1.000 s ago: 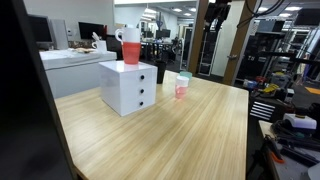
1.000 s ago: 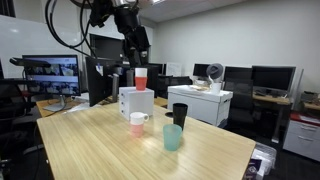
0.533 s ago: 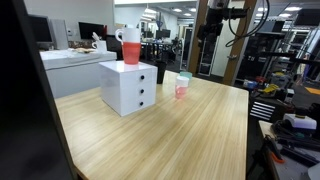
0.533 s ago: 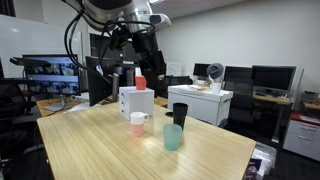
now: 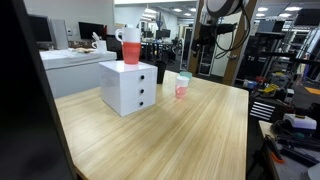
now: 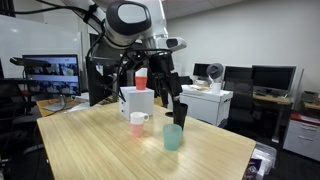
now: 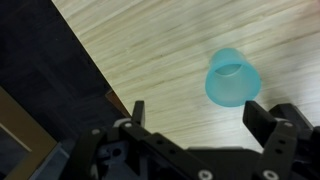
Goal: Pick up the blue cup and put it in the black cup, pick up the stacked white and orange cups and put them in the blue cup, pick up the stacked white and pink cups and put them in the white cup
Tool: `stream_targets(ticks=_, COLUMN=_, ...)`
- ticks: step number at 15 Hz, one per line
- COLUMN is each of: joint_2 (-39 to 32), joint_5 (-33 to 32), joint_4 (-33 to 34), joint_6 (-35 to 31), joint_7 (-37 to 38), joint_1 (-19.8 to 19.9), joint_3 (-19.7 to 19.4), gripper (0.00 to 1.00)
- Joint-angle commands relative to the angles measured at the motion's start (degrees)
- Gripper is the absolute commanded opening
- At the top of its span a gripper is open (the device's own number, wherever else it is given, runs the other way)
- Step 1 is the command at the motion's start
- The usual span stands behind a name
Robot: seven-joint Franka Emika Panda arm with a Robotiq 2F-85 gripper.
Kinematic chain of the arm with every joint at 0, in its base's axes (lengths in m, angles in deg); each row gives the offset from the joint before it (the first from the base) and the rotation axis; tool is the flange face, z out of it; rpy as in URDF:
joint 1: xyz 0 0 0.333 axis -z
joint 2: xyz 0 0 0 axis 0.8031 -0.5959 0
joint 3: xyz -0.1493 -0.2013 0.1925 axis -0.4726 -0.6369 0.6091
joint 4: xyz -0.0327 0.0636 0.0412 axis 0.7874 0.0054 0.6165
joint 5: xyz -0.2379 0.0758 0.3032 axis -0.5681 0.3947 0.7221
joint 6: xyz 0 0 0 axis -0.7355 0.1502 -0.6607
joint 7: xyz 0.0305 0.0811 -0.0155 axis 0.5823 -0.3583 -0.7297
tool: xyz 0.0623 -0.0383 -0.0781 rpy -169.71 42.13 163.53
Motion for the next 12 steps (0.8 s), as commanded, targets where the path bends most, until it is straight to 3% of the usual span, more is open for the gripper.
stream_targets(ticks=1, joint_2=-4.83, joint_5=0.4, joint_4=3.15, joint_6=-1.09, joint_7=1.64, joint_1=-0.17, joint_3=-0.1, gripper=1.0)
stream_targets(ticks=12, joint_2=-11.78, joint_5=0.33, joint_4=7.38, joint_6=-1.2, joint_7=0.24, joint_1=-3.68, joint_3=2.34, gripper=1.0)
